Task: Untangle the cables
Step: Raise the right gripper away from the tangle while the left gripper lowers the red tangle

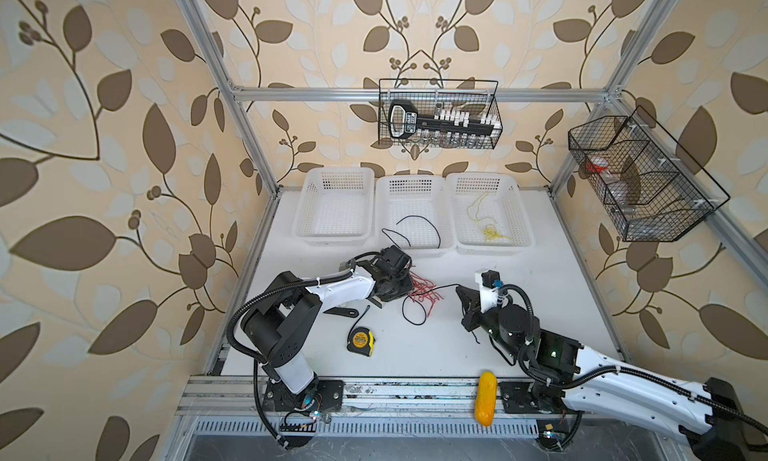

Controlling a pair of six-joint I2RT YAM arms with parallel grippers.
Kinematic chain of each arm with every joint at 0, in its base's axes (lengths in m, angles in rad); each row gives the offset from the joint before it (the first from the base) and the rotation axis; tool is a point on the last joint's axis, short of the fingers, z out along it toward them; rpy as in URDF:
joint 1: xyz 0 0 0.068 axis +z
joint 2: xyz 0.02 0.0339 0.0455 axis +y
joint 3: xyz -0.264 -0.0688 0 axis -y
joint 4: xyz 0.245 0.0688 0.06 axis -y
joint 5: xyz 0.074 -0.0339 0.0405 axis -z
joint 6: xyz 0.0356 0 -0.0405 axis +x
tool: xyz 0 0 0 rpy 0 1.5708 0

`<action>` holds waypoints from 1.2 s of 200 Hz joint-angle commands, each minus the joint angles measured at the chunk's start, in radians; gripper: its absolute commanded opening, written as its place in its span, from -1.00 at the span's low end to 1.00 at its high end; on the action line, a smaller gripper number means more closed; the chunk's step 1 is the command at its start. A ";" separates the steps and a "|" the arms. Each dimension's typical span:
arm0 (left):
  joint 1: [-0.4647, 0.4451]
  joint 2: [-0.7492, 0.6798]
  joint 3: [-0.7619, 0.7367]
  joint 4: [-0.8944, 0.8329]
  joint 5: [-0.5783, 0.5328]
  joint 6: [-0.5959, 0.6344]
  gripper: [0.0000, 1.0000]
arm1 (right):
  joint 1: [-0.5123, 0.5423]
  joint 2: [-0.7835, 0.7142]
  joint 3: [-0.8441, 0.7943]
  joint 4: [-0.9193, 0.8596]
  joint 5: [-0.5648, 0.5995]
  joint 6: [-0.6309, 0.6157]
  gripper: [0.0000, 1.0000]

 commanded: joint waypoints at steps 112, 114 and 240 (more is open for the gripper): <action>0.014 -0.039 -0.048 -0.037 -0.103 0.060 -0.38 | -0.138 -0.018 0.309 -0.215 0.009 -0.128 -1.00; 0.015 -0.043 -0.048 -0.037 -0.104 0.062 -0.37 | -0.138 -0.015 0.310 -0.213 0.004 -0.129 -1.00; 0.015 -0.187 -0.067 0.011 -0.100 0.123 0.16 | -0.140 0.071 0.366 -0.209 -0.029 -0.160 -1.00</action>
